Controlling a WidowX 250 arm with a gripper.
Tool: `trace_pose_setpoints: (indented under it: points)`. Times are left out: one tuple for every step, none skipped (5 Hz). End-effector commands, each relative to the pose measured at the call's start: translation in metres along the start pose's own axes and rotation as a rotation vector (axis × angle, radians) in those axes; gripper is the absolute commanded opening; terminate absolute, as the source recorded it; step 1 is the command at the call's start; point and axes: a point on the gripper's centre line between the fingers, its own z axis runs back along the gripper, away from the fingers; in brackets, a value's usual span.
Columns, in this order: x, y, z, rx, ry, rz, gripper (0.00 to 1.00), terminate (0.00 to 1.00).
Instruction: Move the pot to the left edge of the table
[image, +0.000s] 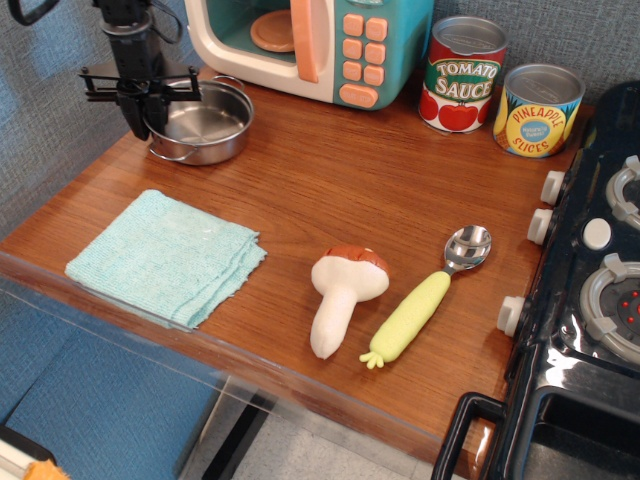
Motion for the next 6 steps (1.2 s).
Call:
trace_pose_setpoints:
  points:
    - [0.011,0.004,0.072,0.026,-0.123,-0.082,1.00,0.00]
    - [0.014,0.001,0.106,-0.007,-0.142,-0.210,1.00,0.00]
    - [0.013,-0.002,0.124,-0.081,-0.142,-0.339,1.00,0.00]
    - [0.001,-0.012,0.132,-0.058,-0.186,-0.431,1.00,0.00]
    - [0.001,-0.012,0.132,-0.058,-0.186,-0.431,1.00,0.00]
    - [0.001,-0.012,0.132,-0.058,-0.186,-0.431,1.00,0.00]
